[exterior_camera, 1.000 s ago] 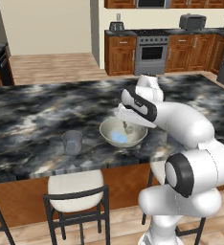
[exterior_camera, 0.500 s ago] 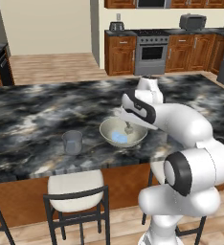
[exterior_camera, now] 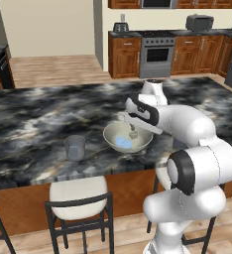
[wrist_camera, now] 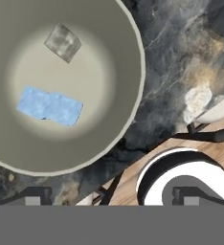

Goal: There are four ice cubes in the ice bowl. Place two ice cubes in each glass of water.

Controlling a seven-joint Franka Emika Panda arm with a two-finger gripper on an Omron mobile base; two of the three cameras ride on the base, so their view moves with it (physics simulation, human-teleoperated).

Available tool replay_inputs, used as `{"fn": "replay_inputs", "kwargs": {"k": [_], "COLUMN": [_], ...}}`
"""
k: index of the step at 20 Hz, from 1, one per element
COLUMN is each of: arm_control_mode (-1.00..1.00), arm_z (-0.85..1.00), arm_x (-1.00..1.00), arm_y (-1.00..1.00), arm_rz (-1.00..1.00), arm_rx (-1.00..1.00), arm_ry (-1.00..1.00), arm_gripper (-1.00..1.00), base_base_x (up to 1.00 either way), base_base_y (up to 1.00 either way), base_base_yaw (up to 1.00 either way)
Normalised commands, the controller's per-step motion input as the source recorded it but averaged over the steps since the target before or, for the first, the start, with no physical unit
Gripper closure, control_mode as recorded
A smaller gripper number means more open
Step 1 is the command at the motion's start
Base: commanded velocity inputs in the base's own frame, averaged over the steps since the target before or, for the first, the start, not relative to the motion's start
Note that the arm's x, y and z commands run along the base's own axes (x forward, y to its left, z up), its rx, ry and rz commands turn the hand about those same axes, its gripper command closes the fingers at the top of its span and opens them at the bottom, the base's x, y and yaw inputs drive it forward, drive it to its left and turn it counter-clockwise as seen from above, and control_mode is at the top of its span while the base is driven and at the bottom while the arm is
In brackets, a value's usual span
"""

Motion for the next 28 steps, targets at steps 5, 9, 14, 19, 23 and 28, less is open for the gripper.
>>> {"fn": "replay_inputs", "kwargs": {"k": [5,9,14,19,23,28], "arm_control_mode": [-1.0,-1.0,-1.0,-1.0,-1.0,-1.0], "arm_z": [-0.07,-0.16,-0.18,-0.2,-0.19,-0.12], "arm_x": [0.16,0.1,0.04,0.11,0.24,0.25], "arm_y": [0.0,-0.04,-0.12,-0.09,-0.01,0.0], "arm_rz": [0.0,0.0,-0.02,-0.06,-0.07,-0.05], "arm_rx": [0.0,-0.01,0.0,-0.01,0.0,0.0], "arm_ry": [0.0,0.0,0.0,0.0,0.0,0.0], "arm_gripper": [-1.0,-1.0,-1.0,-1.0,-1.0,-1.0], "base_base_x": [0.0,0.0,0.0,0.0,0.0,0.0], "base_base_y": [0.0,0.0,0.0,0.0,0.0,0.0], "base_base_yaw": [0.0,0.0,0.0,0.0,0.0,0.0]}}
